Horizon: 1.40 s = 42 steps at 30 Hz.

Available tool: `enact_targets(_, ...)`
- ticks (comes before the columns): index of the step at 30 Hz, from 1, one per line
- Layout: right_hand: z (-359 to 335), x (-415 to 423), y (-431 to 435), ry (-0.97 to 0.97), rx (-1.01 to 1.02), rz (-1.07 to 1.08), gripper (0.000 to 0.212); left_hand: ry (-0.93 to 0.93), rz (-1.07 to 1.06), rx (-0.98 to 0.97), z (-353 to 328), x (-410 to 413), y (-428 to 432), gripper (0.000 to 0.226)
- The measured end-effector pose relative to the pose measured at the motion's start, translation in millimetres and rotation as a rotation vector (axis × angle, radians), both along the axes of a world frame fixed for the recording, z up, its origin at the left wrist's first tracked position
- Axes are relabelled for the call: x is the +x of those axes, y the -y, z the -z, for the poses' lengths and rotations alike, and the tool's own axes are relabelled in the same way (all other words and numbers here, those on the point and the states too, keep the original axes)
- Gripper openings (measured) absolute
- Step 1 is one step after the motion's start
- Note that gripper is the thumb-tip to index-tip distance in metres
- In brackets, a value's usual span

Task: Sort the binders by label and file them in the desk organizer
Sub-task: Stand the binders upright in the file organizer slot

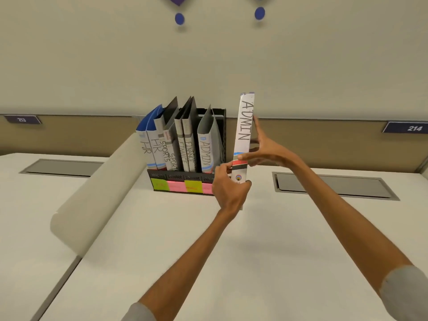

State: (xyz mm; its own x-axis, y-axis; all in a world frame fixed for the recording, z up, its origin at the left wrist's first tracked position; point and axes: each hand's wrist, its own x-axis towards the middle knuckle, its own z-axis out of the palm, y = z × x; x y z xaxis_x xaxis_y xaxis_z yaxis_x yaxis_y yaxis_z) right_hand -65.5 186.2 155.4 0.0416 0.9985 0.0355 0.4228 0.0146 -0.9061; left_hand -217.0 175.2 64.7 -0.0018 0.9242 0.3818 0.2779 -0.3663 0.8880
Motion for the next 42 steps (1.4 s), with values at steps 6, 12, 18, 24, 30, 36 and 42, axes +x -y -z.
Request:
enact_targets(6,-34,-19,-27,0.007,0.179,-0.045,0.131,0.044,-0.027,0.116,-12,-16,-18,0.055)
enact_targets(12,-63,-41,-49,0.051,0.296,-0.061,0.127,0.118,-0.041,0.265,-27,-22,-51,0.053)
enact_targets(18,-54,-54,-80,0.031,0.323,-0.030,0.114,0.109,-0.038,0.275,-10,-24,-93,0.053)
enact_targets(24,-36,-46,-114,-0.067,0.300,0.026,0.113,-0.011,-0.025,0.214,30,-24,-134,0.053)
enact_targets(30,-35,-37,-146,0.037,0.422,0.093,0.107,-0.126,-0.058,0.176,53,-4,-159,0.055)
enact_targets(36,-40,-28,-170,0.268,0.479,0.189,0.061,-0.197,-0.052,0.112,72,13,-169,0.055)
enact_targets(42,-39,-37,-184,0.361,0.499,0.283,0.028,-0.223,0.031,0.100,87,2,-172,0.068)
